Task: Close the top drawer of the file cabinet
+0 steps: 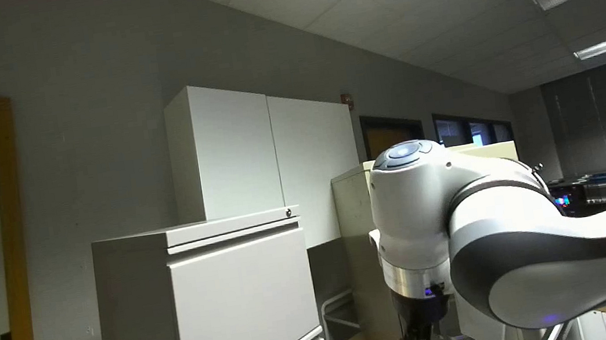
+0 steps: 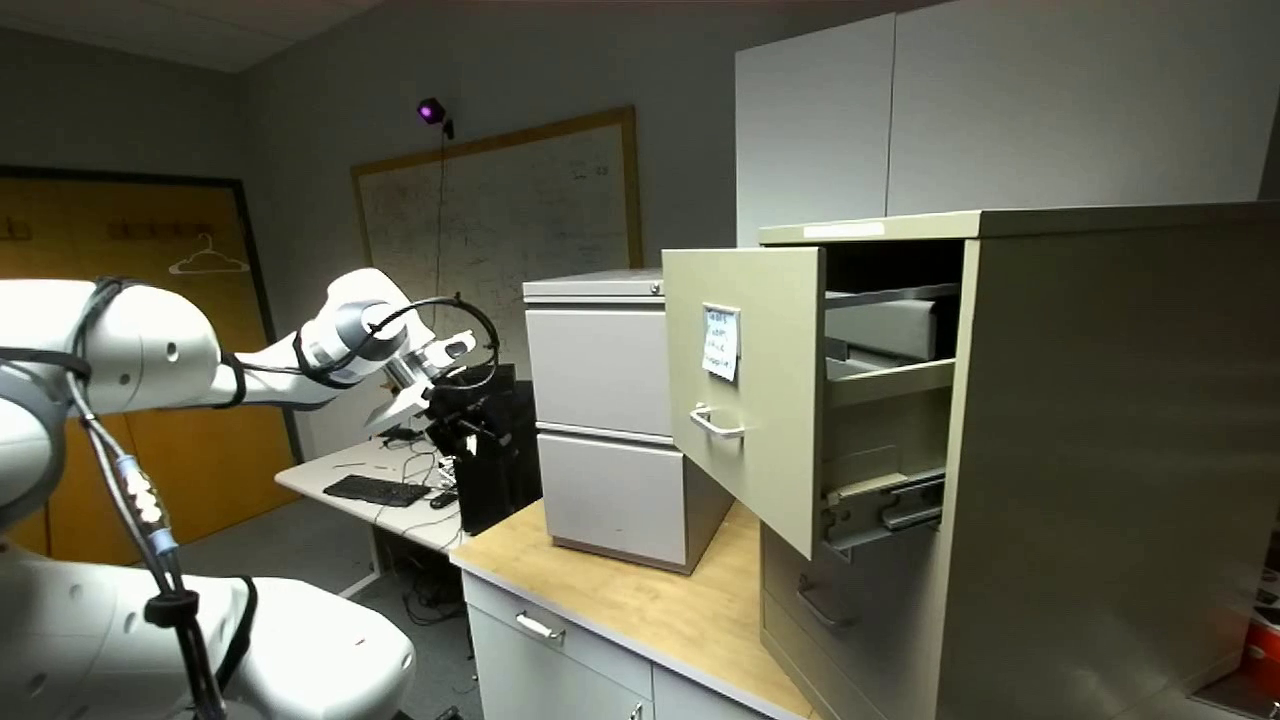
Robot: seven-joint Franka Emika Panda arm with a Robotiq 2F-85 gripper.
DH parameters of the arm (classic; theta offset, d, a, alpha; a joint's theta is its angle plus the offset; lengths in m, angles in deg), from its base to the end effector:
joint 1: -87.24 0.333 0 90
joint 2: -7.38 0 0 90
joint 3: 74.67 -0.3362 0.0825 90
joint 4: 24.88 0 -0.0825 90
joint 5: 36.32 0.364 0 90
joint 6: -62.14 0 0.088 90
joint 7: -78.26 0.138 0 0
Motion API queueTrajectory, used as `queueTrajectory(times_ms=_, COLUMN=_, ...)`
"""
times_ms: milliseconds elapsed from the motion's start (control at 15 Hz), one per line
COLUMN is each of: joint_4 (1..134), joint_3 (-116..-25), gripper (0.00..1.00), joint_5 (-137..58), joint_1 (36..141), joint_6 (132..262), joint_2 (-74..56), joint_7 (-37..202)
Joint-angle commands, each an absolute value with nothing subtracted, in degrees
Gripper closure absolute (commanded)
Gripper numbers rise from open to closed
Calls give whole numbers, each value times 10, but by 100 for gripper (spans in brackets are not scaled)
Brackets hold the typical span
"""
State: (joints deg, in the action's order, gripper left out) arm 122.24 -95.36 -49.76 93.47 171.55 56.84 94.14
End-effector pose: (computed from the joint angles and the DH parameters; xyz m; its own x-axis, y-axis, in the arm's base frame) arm 0.2636 0.1264 0.5228 0.9421 0.2091 0.2622 0.0813 -0.9008 0.4265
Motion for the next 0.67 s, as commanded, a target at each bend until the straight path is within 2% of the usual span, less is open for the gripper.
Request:
queueTrajectory(times_ms=0, joint_4=1223, joint_3=-955, gripper=35, joint_5=-586, joint_1=892, joint_6=1734, joint_2=598, joint_7=972)
queueTrajectory(times_ms=467, joint_4=1238, joint_3=-918, gripper=90, joint_5=-774, joint_1=796, joint_6=1795, joint_2=647, joint_7=1044)
queueTrajectory(times_ms=600, joint_4=1239, joint_3=-909, gripper=100, joint_5=-823, joint_1=771, joint_6=1817, joint_2=650, joint_7=1088)
